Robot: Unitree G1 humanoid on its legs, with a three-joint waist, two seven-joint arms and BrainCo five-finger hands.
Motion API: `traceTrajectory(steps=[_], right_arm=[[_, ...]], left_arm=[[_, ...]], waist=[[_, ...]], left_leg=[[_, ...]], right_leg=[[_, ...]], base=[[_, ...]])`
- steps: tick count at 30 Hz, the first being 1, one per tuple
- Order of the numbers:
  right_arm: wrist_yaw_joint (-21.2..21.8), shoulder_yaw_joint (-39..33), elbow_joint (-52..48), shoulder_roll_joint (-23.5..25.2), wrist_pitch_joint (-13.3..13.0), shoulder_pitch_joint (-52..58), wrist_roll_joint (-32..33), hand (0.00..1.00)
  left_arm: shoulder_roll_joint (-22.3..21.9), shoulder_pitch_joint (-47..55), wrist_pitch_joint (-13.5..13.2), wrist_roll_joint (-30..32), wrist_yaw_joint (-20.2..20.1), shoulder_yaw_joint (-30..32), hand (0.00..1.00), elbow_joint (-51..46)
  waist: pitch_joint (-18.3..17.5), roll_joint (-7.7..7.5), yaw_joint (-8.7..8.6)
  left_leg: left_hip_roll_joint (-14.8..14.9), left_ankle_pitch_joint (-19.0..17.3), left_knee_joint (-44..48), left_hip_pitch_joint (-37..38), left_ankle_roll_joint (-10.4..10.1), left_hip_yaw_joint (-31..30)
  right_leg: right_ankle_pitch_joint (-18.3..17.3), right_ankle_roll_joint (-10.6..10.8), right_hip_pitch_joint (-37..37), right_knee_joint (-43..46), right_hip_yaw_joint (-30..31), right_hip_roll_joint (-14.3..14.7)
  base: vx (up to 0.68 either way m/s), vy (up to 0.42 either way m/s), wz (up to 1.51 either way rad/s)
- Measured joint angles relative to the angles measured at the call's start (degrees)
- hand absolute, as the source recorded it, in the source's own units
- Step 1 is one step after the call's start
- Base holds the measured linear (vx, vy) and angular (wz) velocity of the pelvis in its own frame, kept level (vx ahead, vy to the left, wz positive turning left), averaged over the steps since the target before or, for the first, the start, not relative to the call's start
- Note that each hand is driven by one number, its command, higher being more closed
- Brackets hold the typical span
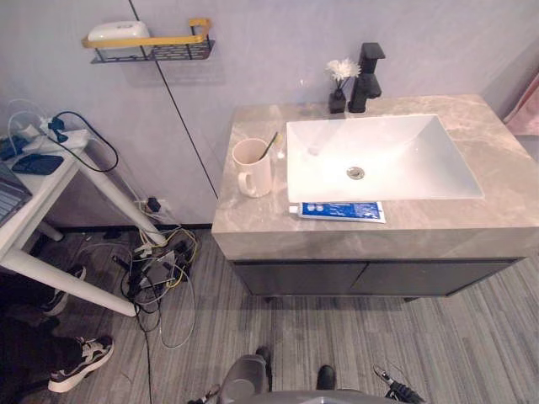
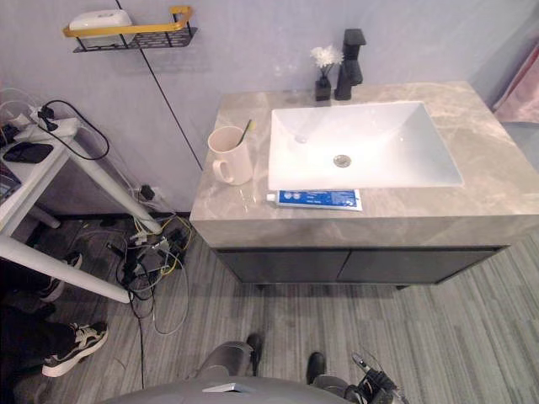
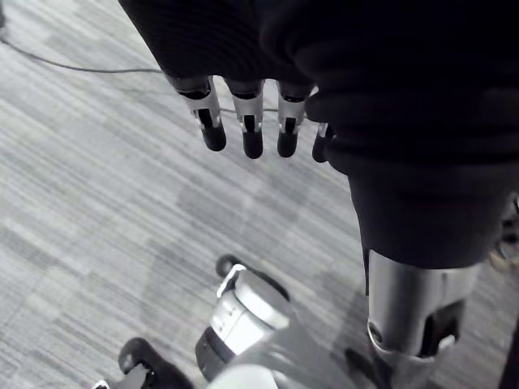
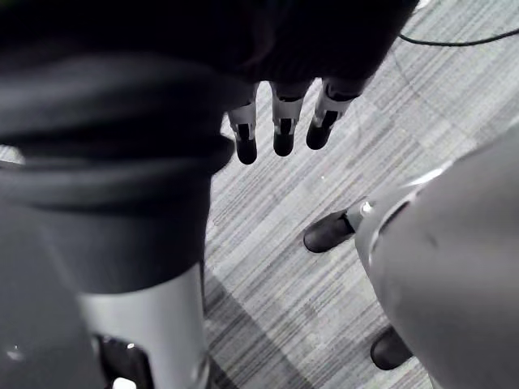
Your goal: Organize washtable
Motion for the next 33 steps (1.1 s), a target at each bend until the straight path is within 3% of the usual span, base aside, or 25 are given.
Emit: traceTrajectory(steps=[1,3,7,10,12,14,17,21,22,23,25,28,33], right_arm=[[0.2,0.0,0.0,0.3,0.1,-0.1,0.0,0.0],[0.3,0.1,0.0,0.1,0.1,0.1,0.0,0.0],[1.2,2.7,0.1,0.0,-0.2,-0.5,0.0,0.0],[1.5,4.0,0.1,0.0,-0.2,-1.5,0.0,0.0],[1.6,4.8,0.1,0.0,-0.2,-1.8,0.0,0.0],[1.6,5.4,-0.9,0.0,-0.3,-1.9,0.0,0.0],[1.6,5.9,-1.7,0.3,-0.2,-1.3,0.0,0.0],[1.5,5.5,-1.7,0.5,-0.2,-1.3,0.0,0.0],[1.5,5.3,-1.7,0.7,-0.1,-1.1,0.0,0.0],[1.6,4.9,-1.7,1.1,-0.1,-0.7,0.0,0.0],[1.7,3.1,-1.5,1.7,0.2,0.0,0.0,0.0],[2.1,2.4,-1.1,1.6,0.3,0.3,0.0,0.0],[2.2,0.7,0.8,0.7,0.2,0.5,0.0,0.0]], left_arm=[[-0.5,0.9,0.2,0.0,0.0,1.8,0.0,-0.1],[-0.5,1.3,0.4,0.1,-0.1,2.9,0.0,0.0],[0.2,1.1,0.5,0.3,-0.1,1.7,0.0,0.9],[1.2,0.2,0.2,0.4,-0.1,-1.3,0.0,1.0],[1.8,-1.5,-0.3,0.1,0.0,-3.8,0.0,0.5],[2.3,-2.1,-0.8,-0.1,-0.1,-7.2,0.0,-1.1],[2.7,-2.8,-1.0,-0.1,-0.1,-8.5,0.0,-2.3],[2.5,-3.2,-1.1,-0.1,0.0,-7.7,0.0,-2.3],[2.3,-3.1,-1.0,-0.1,-0.1,-7.3,0.0,-2.2],[2.6,-2.9,-0.9,0.1,-0.1,-6.2,0.0,-1.8],[2.5,-2.5,-0.7,0.3,-0.1,-3.4,0.0,-0.3],[1.8,-1.5,-0.2,0.4,-0.1,-0.8,0.0,-0.1],[2.1,-1.1,-0.1,0.4,-0.1,-0.9,0.0,2.1]], waist=[[-0.5,-0.91,-0.05],[-0.8,-1.36,-0.21],[-2.7,-1.49,-0.01],[-3.4,-1.36,-0.06],[-3.2,-1.27,-0.07],[-1.9,-1.15,-0.47],[-1.5,-1.62,-1.02],[-1.2,-2.05,-1.02],[-1.3,-2.44,-1.02],[-1.3,-3.26,-0.99],[-1.7,-4.38,-1.02],[-2.1,-4.27,-1.07],[-2.9,-3.09,-2.25]], left_leg=[[-1.4,-0.1,-1.2,0.4,0.3,0.1],[-2.6,0.2,-2.7,2.2,0.9,0.8],[-5.4,-0.4,-4.4,6.1,4.5,3.9],[-6.2,-1.2,-4.6,7.2,5.6,5.1],[-6.4,-1.4,-4.8,9.0,5.9,5.2],[-6.1,-1.8,-4.8,12.6,6.6,5.1],[-5.9,-3.0,-5.7,15.5,8.1,5.2],[-4.5,-3.1,-5.4,15.7,7.9,4.5],[-4.5,-3.4,-5.2,15.6,7.5,4.0],[-4.6,-4.1,-4.8,15.5,6.3,3.4],[-4.2,-4.5,-4.8,15.8,5.1,2.4],[-3.2,-3.5,-6.6,15.3,3.3,1.5],[-0.5,-2.2,-8.3,15.2,1.1,-2.1]], right_leg=[[-0.5,0.9,-0.1,0.5,0.4,-1.3],[-1.5,2.1,-0.2,2.0,1.1,-2.7],[-4.8,3.9,0.0,5.1,3.5,-5.7],[-6.1,3.9,-0.9,7.9,4.5,-6.5],[-8.4,3.5,-3.7,16.6,4.9,-6.8],[-9.2,3.6,-8.7,31.6,6.2,-6.7],[-10.2,3.3,-10.9,39.3,2.8,-9.3],[-9.8,3.6,-10.9,32.6,1.1,-10.5],[-9.1,4.1,-10.7,30.1,1.4,-10.7],[-6.0,4.5,-10.6,27.2,1.5,-10.7],[-5.8,6.1,-8.7,23.8,1.0,-10.6],[-6.4,6.1,-5.4,15.4,-1.4,-9.2],[-3.3,4.5,-1.3,7.8,-4.6,-5.7]], base=[[0.26,0.148,-0.16],[0.36,0.104,-0.07],[0.41,0.071,-0.25],[0.3,0.056,-0.27],[0.18,0.05,-0.19],[0.13,0.065,-0.15],[0.1,0.043,0.04],[0.03,-0.026,0.08],[0.01,-0.126,0.18],[0.0,-0.214,0.18],[0.0,-0.219,0.13],[-0.04,-0.197,0.06],[-0.07,-0.161,0.27]])
